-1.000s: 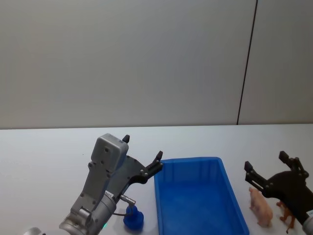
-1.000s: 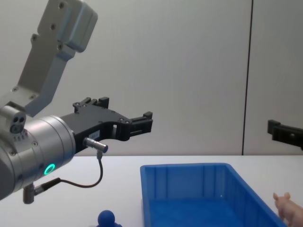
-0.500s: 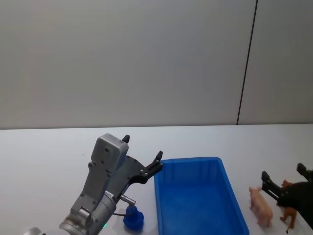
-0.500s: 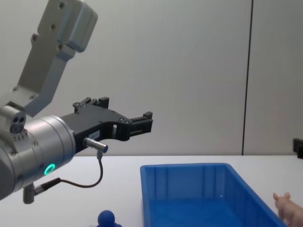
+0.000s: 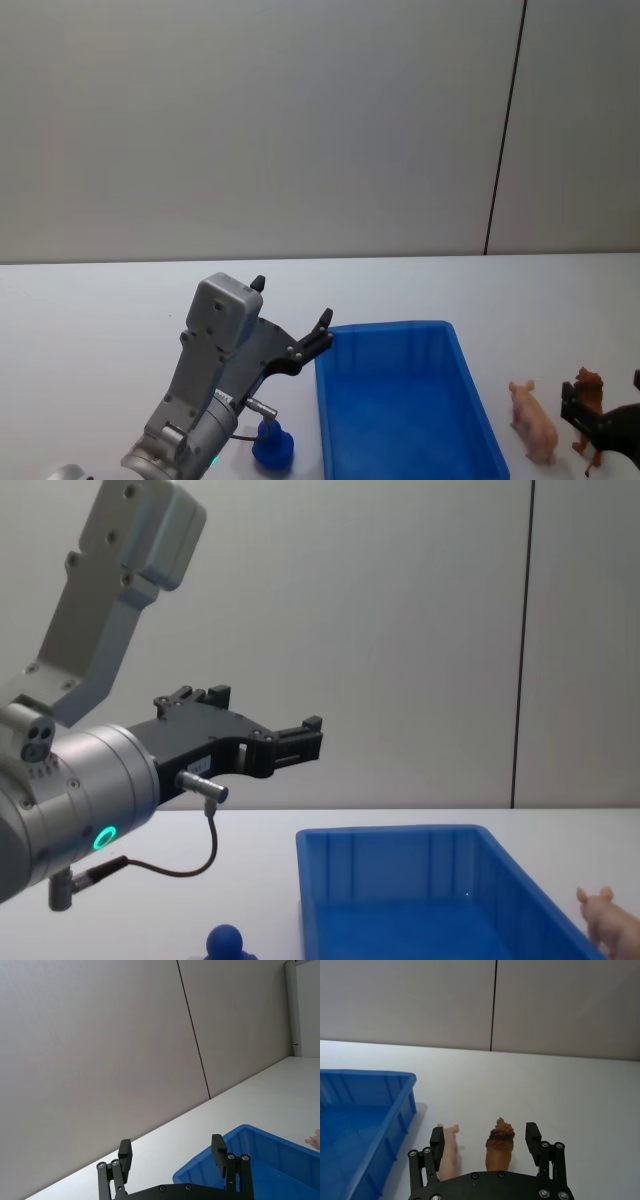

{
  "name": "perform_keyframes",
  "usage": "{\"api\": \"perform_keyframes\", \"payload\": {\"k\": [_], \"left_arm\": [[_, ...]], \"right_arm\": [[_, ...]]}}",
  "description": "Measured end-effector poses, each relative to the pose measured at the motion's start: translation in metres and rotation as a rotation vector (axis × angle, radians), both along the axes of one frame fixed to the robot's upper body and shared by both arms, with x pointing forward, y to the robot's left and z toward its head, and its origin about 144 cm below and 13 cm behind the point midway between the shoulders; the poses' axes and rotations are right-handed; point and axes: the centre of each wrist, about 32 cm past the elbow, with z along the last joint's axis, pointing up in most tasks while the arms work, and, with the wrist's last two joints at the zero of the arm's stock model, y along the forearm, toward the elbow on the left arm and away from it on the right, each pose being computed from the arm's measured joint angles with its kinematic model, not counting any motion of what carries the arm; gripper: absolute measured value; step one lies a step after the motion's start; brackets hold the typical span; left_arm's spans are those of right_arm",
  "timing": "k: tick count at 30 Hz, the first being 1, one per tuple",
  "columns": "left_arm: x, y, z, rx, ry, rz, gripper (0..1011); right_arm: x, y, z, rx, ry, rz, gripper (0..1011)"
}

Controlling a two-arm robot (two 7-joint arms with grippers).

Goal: Pick up the two dolls from the table and place them into the box.

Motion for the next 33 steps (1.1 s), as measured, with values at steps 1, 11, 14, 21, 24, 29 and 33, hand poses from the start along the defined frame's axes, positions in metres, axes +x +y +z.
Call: {"api": "perform_keyframes", "payload": {"k": [1,11,14,21,24,29,33], "left_arm": [[0.0,0.0,0.0,0.0,0.0,0.0,1001],[0.0,0.0,0.0,0.0,0.0,0.0,1001],[0.0,0.0,0.0,0.0,0.0,0.0,1001],[0.0,0.0,0.0,0.0,0.0,0.0,1001],[0.0,0.0,0.0,0.0,0.0,0.0,1002],[0.0,0.0,0.0,0.0,0.0,0.0,1002],[0.0,0.0,0.0,0.0,0.0,0.0,1001]], "right_arm": [[0.0,0.0,-0.001,0.0,0.006,-0.004,1001],[0.003,-0.005,-0.015,0.004,0.065,-0.042,1001],[0.005,-0.006,-0.019,0.005,0.078,-0.048,1001],[0.009,-0.006,-0.028,0.012,0.103,-0.058,1001],[0.01,-0.006,-0.03,0.014,0.108,-0.058,1001],[0.013,-0.005,-0.035,0.017,0.119,-0.056,911],[0.016,-0.005,-0.039,0.019,0.128,-0.055,812]]}}
